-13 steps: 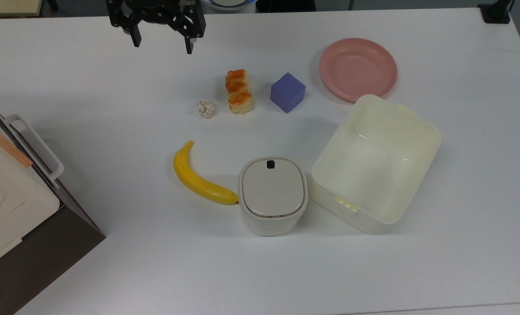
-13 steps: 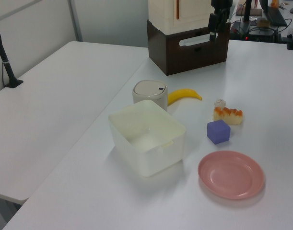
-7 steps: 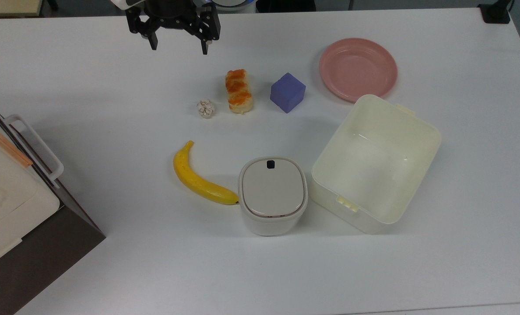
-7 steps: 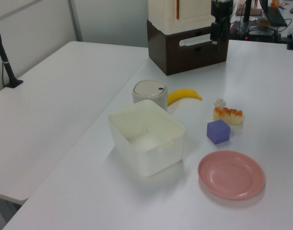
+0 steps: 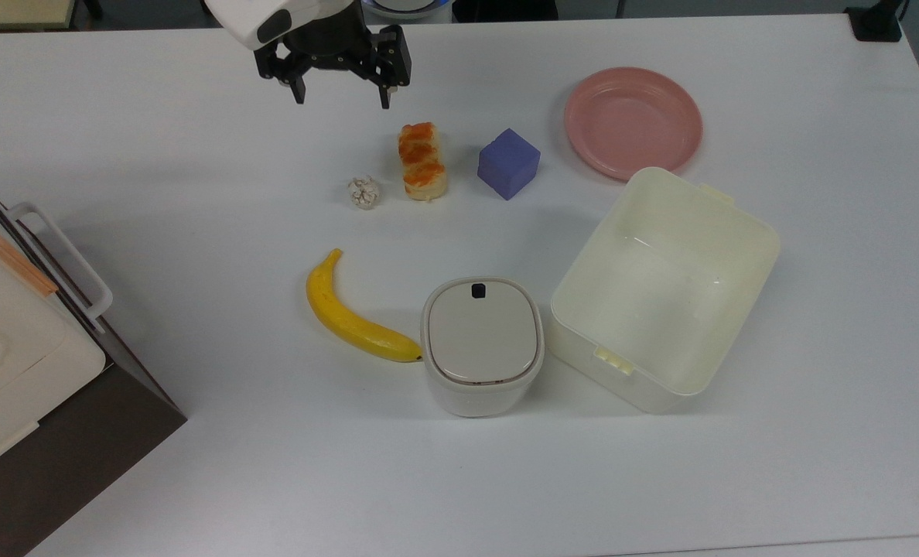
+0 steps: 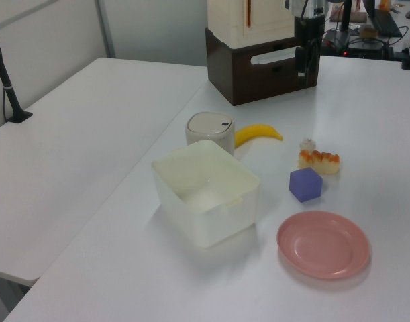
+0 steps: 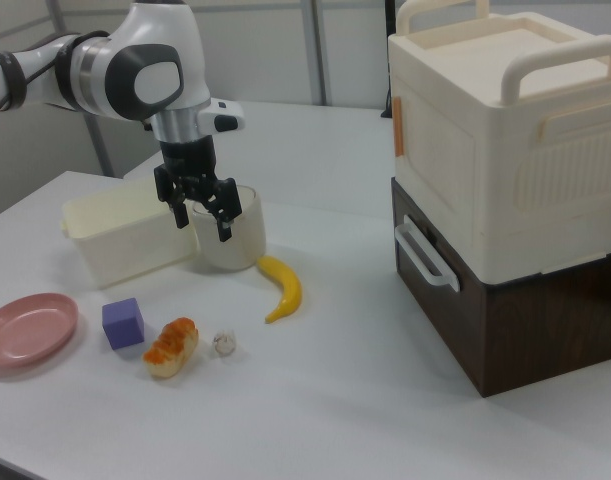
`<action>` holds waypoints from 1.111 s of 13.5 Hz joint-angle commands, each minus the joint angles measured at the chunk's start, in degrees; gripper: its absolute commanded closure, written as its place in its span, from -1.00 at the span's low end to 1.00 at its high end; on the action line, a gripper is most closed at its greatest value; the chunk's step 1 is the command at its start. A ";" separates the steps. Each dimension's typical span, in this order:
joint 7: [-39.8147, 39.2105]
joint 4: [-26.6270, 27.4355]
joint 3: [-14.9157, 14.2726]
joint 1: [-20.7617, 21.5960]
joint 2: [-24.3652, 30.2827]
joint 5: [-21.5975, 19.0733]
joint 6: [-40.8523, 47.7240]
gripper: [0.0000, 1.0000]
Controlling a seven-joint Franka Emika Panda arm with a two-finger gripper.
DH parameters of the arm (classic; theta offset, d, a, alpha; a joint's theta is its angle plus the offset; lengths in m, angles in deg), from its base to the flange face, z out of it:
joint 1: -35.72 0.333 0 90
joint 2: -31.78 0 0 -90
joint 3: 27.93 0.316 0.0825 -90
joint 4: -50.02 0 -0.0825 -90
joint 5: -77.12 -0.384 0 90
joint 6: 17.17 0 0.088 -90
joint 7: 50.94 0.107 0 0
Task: Open the trash can
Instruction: 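Move the gripper toward the white trash can and lower it over the lid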
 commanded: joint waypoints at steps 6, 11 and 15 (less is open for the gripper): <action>-5.32 -2.71 1.61 4.87 -6.48 -2.53 -22.54 0.64; -4.53 -8.06 1.44 8.21 -14.12 -2.01 -32.31 0.85; -3.21 -11.41 1.00 9.62 -18.09 -1.92 -34.69 0.85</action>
